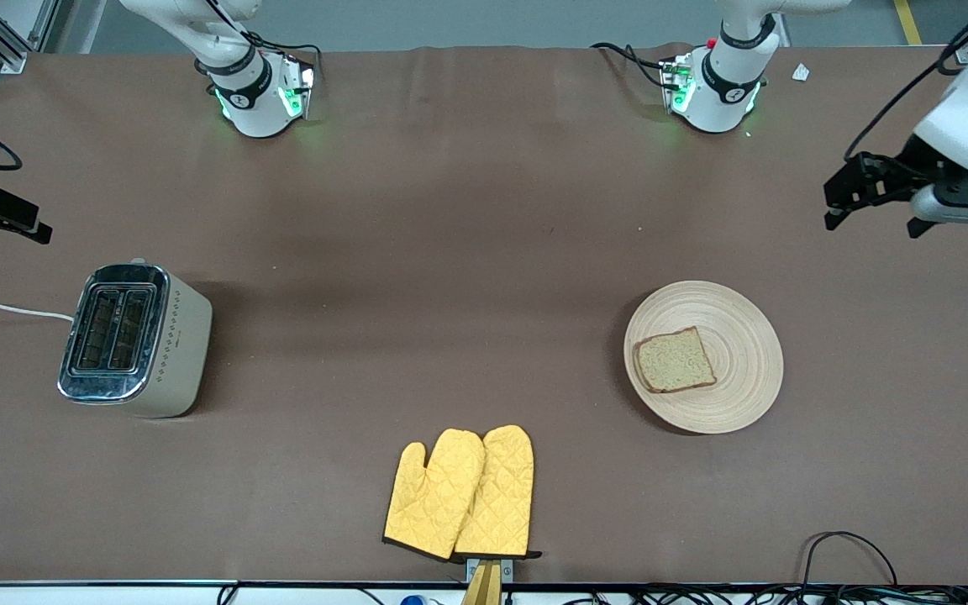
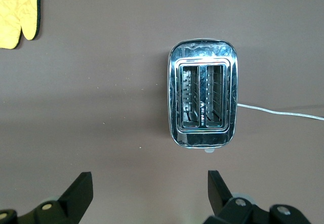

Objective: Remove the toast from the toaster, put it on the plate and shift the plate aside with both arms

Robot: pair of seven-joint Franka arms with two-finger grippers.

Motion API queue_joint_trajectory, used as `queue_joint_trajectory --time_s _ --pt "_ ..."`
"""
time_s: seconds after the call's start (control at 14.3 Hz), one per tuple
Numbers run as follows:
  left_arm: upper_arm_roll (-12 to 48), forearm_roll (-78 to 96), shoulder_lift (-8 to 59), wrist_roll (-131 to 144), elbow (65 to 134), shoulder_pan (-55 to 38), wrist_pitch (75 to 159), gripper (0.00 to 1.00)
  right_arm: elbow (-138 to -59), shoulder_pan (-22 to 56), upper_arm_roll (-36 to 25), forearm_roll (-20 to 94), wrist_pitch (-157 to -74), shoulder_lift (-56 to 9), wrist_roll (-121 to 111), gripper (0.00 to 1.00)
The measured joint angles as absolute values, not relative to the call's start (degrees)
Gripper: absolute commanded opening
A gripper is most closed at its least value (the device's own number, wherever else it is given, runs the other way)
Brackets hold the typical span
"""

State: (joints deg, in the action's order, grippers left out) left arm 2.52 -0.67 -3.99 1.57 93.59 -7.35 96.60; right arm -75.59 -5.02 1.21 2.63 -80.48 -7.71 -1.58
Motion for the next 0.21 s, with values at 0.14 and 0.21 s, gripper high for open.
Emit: queue_joint_trajectory --time_s 0.14,0.21 --pt "2.83 -0.93 -5.15 1.57 95.22 -7.37 97.06 1.00 -75.59 -5.02 1.21 2.63 -80.48 -7.71 -1.58 1.00" --pt "2.83 -1.02 -5.18 1.57 95.17 -7.34 97.25 1.00 -75.59 -5.02 1.21 2.62 -80.48 -7.71 -1.58 1.00"
